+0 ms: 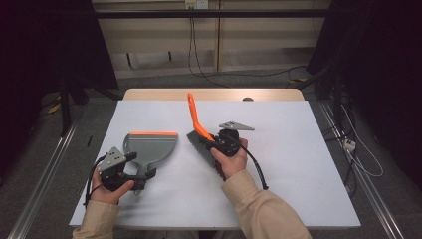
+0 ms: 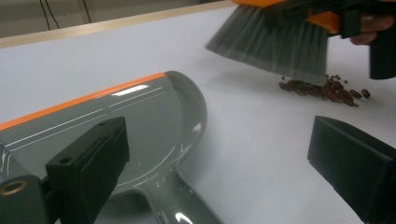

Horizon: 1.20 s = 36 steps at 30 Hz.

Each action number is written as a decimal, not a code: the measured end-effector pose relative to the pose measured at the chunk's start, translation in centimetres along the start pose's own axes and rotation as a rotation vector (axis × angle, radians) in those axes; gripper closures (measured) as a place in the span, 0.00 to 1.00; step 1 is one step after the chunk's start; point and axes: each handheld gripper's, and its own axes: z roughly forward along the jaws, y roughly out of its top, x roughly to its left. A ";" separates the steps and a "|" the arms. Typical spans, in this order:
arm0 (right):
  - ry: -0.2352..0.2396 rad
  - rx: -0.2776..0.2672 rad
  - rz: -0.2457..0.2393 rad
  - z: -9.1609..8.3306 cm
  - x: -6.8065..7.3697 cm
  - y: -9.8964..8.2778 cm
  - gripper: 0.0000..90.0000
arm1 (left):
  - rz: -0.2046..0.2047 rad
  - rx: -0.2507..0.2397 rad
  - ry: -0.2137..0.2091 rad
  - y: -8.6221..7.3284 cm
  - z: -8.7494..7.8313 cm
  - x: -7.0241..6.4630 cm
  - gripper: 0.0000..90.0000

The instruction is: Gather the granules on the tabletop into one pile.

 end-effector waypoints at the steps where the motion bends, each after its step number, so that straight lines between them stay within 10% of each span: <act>1: -0.009 0.008 -0.011 0.5 0.0 0.2 0.79 | 0.002 0.000 0.001 0.0 0.0 0.1 0.06; 13: -0.055 0.049 -0.142 5.0 -1.0 1.2 0.79 | -0.011 0.002 0.009 -0.1 -0.2 0.4 0.06; 36: -0.003 0.048 -0.147 0.9 -0.1 0.2 0.79 | -0.003 0.004 0.005 -0.1 0.0 0.1 0.06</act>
